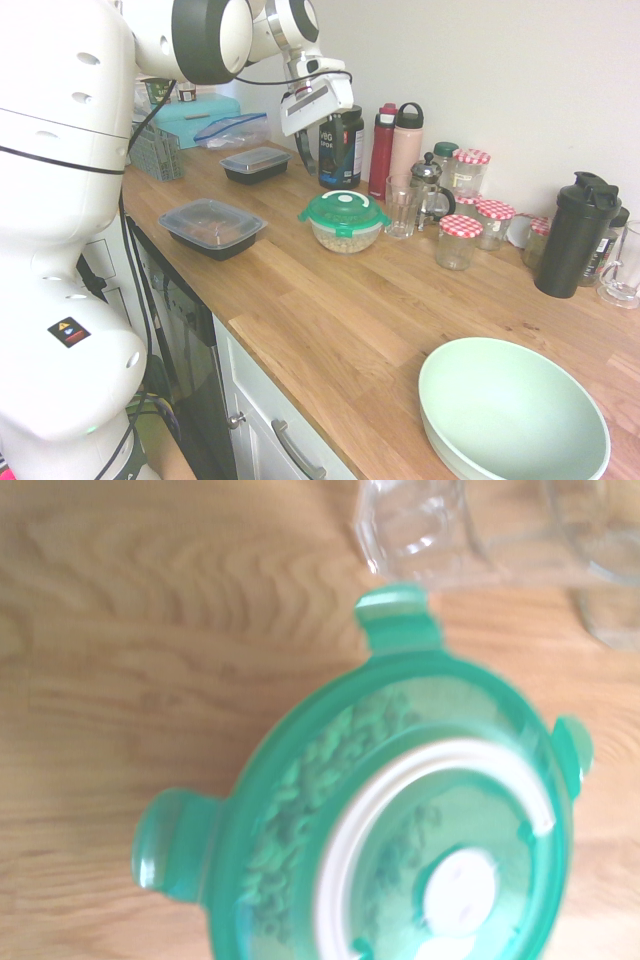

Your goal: Cover the lid of food container

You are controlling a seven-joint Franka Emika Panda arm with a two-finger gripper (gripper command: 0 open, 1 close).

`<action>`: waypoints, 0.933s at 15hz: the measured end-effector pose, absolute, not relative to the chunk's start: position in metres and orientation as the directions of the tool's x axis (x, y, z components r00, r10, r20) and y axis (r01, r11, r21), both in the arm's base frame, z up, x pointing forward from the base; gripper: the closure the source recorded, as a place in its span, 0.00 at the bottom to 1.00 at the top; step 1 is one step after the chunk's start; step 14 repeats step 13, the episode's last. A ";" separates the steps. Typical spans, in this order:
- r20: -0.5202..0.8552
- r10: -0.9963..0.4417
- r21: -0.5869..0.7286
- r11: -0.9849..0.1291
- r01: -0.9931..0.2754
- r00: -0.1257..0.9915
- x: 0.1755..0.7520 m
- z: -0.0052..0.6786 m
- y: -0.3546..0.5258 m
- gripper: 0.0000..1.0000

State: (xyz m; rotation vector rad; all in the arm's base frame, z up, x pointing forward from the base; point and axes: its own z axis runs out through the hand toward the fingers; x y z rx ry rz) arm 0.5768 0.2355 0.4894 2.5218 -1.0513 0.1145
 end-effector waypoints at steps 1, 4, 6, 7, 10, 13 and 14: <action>0.187 -0.671 0.282 -0.663 -0.694 0.717 0.578 0.496 0.216 0.00; 0.099 -0.673 0.112 -0.725 -0.680 0.733 0.576 0.509 0.154 0.00; 0.080 -0.664 0.025 -0.745 -0.667 0.744 0.569 0.509 0.110 0.00; 0.091 -0.670 0.015 -0.738 -0.674 0.736 0.563 0.506 0.089 0.00; 0.101 -0.690 0.004 -0.720 -0.694 0.717 0.531 0.490 0.037 0.00; 0.075 -0.695 -0.003 -0.717 -0.697 0.715 0.485 0.470 -0.001 0.00; 0.075 -0.695 -0.003 -0.717 -0.697 0.715 0.485 0.470 -0.001 0.00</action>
